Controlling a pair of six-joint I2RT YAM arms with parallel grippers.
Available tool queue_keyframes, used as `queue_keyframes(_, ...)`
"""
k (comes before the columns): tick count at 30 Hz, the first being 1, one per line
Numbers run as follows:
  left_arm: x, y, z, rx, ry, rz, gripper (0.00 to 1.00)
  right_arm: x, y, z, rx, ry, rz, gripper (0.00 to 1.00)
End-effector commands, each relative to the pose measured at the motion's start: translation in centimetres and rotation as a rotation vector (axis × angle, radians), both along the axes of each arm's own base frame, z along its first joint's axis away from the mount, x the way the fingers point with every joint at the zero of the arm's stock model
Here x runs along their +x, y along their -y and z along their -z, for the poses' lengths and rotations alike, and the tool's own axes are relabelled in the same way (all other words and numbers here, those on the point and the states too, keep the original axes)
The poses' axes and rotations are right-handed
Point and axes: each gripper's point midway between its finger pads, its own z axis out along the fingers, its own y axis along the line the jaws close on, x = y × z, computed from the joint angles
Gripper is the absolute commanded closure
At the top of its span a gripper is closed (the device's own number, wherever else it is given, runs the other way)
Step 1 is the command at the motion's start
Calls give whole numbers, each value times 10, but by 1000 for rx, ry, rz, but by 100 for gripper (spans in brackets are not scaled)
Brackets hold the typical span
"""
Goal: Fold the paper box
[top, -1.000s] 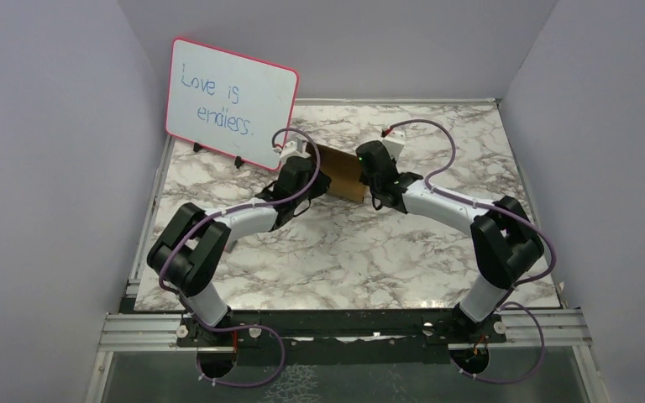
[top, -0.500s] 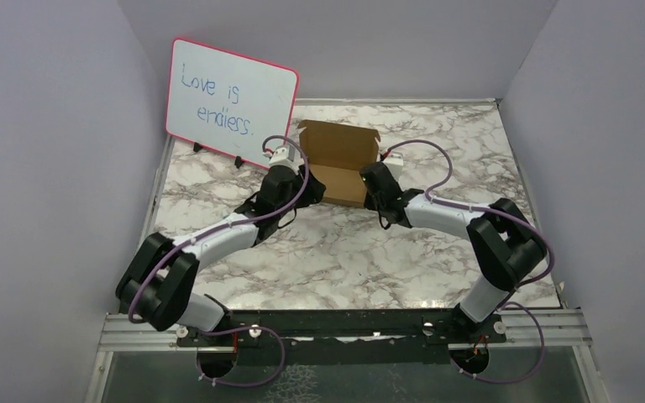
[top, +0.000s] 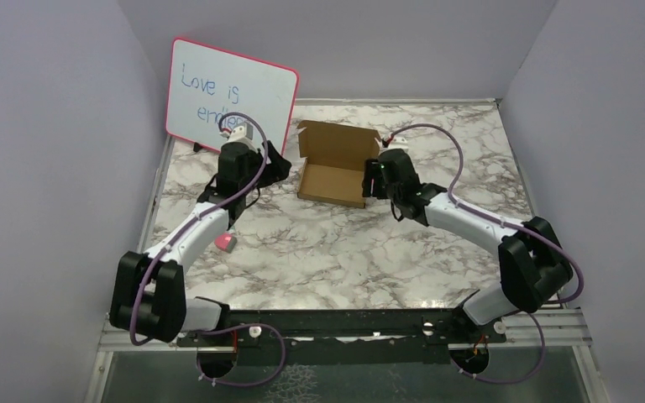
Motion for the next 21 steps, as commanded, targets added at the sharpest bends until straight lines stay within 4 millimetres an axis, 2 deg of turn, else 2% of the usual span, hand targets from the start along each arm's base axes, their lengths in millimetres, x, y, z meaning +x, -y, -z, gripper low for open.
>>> queue_keyframes(1, 28, 5, -10, 64, 14, 154, 23, 18, -16, -49, -26, 101, -278, 35)
queue_keyframes(3, 45, 4, -15, 117, 29, 234, 23, 29, -11, -57, 13, 54, -359, 37)
queue_keyframes(6, 70, 1, -24, 219, 65, 312, 23, 47, 6, -67, 15, 46, -423, 25)
queue_keyframes(8, 84, 4, -37, 283, 119, 380, 23, 57, 16, -76, -28, 68, -430, 19)
queue_keyframes(12, 101, 6, -42, 414, 173, 517, 23, 67, 20, -90, -72, 103, -542, 17)
queue_keyframes(15, 106, 17, -44, 450, 193, 647, 25, 76, 20, -82, -122, 48, -618, 21)
queue_keyframes(21, 114, 28, -45, 504, 256, 803, 30, 90, 11, -65, -151, -63, -717, 38)
